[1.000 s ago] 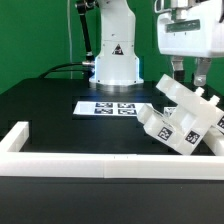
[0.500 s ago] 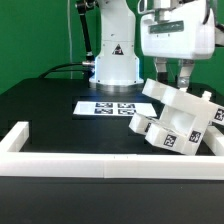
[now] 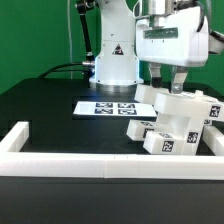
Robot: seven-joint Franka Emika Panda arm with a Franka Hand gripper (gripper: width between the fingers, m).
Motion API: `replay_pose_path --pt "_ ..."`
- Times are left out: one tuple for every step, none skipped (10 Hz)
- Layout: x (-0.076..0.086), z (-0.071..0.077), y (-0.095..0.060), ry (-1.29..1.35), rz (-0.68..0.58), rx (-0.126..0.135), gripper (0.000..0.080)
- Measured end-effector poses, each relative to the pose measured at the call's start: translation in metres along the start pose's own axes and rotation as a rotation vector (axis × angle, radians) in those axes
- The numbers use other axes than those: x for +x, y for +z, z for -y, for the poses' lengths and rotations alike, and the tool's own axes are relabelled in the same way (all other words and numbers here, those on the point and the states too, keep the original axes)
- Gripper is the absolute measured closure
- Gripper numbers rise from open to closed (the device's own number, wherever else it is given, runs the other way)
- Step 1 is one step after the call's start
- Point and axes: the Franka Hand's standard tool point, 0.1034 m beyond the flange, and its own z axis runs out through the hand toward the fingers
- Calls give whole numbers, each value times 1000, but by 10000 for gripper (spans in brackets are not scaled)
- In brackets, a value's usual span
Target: Assemble chair
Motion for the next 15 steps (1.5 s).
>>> replay_pose_path --pt "5 -2 6 -1 -11 -5 151" --pt "8 0 5 -7 -23 10 151" --pt "11 1 5 -14 -28 14 151" --pt "17 2 5 -31 -32 16 151" --pt "24 3 4 -37 -36 17 151" --pt "26 4 2 -34 -36 20 151" --pt "26 5 -1 -34 -34 24 151" --pt "26 8 -9 -40 -26 35 151" --pt "23 6 -23 -34 -4 52 151" --pt "20 0 -30 -28 12 58 151" --pt "14 -6 -36 -25 29 64 151" --pt "6 -17 -46 -22 55 74 151" --pt "2 -27 -50 -12 66 84 151" --pt "-3 -35 -47 -4 65 84 151" --pt "-2 -33 -46 -8 63 82 151"
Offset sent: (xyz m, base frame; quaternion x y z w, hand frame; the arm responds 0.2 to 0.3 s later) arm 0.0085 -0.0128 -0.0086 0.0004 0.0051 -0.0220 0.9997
